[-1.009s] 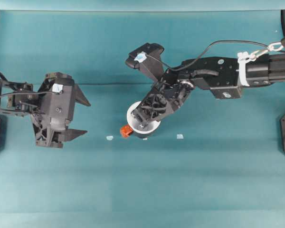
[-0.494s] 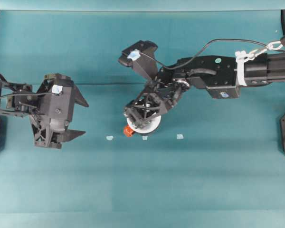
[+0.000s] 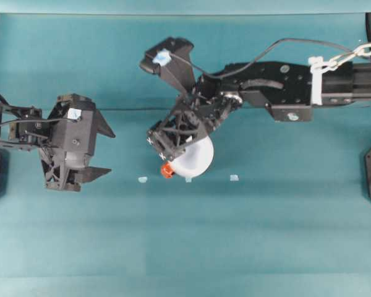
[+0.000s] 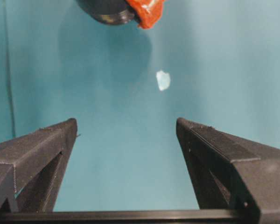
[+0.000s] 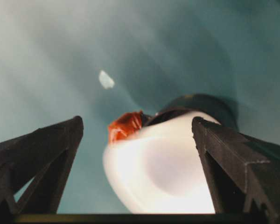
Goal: Put the paper cup into the moved red handle cup holder.
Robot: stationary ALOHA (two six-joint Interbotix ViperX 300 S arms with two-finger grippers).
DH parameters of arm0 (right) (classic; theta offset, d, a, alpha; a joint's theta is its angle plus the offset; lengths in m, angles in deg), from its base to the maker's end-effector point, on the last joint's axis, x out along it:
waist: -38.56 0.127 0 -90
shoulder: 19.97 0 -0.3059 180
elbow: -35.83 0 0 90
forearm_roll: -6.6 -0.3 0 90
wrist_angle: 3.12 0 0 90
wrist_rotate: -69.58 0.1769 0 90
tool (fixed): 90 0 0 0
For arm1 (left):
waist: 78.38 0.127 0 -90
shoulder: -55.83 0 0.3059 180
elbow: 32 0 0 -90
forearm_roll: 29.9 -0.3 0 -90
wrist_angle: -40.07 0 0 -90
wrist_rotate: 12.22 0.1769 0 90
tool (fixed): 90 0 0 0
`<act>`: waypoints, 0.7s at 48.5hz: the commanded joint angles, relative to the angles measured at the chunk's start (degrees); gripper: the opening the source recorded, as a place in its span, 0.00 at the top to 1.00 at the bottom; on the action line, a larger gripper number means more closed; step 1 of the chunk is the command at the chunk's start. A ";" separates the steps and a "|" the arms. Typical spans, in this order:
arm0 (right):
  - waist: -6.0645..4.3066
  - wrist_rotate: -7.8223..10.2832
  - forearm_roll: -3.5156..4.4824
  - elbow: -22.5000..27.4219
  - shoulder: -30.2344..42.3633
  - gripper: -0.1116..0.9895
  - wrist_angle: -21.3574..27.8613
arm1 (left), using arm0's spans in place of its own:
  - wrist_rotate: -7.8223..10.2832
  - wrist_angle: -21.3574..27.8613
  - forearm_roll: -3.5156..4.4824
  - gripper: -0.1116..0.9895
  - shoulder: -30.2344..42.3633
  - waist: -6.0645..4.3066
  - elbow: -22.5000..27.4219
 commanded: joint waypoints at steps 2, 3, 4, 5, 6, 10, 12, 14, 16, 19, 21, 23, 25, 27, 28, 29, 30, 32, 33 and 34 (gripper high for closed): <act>0.26 0.26 2.29 2.55 -2.72 0.11 2.11 | 0.09 -0.44 -0.09 0.04 -0.26 0.18 0.62; 0.26 0.26 2.64 2.72 -2.81 0.11 2.55 | 0.09 -0.44 -0.09 0.04 -0.26 0.18 0.62; 0.26 0.26 2.90 3.08 -2.90 0.11 2.90 | 0.09 -0.44 -0.09 0.04 -0.26 0.09 0.62; 0.26 0.26 3.25 3.16 -3.08 0.11 3.34 | 0.09 -0.44 -0.09 0.04 -0.26 0.18 0.62; 0.26 0.26 3.52 3.34 -3.16 0.11 3.69 | 0.09 -0.44 -0.09 0.04 -0.26 0.09 0.62; 0.26 0.26 3.96 3.96 -3.52 0.11 5.27 | 0.09 -0.44 -0.09 0.04 -0.26 0.09 0.62; 0.26 0.26 4.04 4.22 -3.60 0.11 5.89 | 0.09 -0.44 -0.09 0.04 -0.26 0.18 0.62; 0.26 0.26 4.04 4.39 -3.87 0.11 6.33 | 0.09 -0.44 -0.09 0.04 -0.26 0.18 0.62; 0.44 0.18 4.04 4.75 -4.13 0.11 6.59 | 0.09 -0.44 -0.09 0.04 -0.26 0.18 0.70; 0.88 0.09 4.13 5.01 -4.66 0.11 6.68 | 0.09 -0.44 -0.09 0.04 -0.26 0.09 0.62; 1.14 0.00 4.22 5.01 -5.01 0.11 6.68 | 0.09 -0.44 -0.09 0.04 -0.26 0.18 0.70; 1.49 -0.09 4.39 5.01 -5.36 0.11 6.59 | 0.09 -0.44 -0.09 0.04 -0.26 0.18 0.70; 1.85 -0.09 4.57 5.01 -5.89 0.11 6.50 | 0.00 -0.44 -0.09 0.04 -0.26 0.18 0.62; 2.20 -0.09 4.83 5.01 -6.33 0.11 6.42 | -0.09 -0.44 -0.09 0.04 -0.26 0.18 0.62; 2.37 -0.18 4.92 5.01 -6.50 0.11 6.50 | -0.09 -0.44 -0.09 0.04 -0.26 0.18 0.62; 2.55 -0.18 5.01 5.01 -6.68 0.11 6.42 | -0.09 -0.44 -0.09 0.04 -0.26 0.09 0.62; 2.72 -0.18 5.10 5.01 -7.03 0.11 6.50 | -0.09 -0.44 -0.09 0.04 -0.26 0.18 0.53; 3.08 -0.18 5.19 5.01 -7.56 0.11 6.50 | -0.18 -0.44 -0.09 0.04 -0.26 0.18 0.53; 3.16 -0.18 5.19 5.01 -7.91 0.11 6.68 | -0.18 -0.44 -0.09 0.04 -0.26 0.18 0.44; 3.34 -0.18 5.19 4.92 -8.17 0.11 6.68 | -0.18 -0.44 -0.09 0.04 -0.26 0.18 0.35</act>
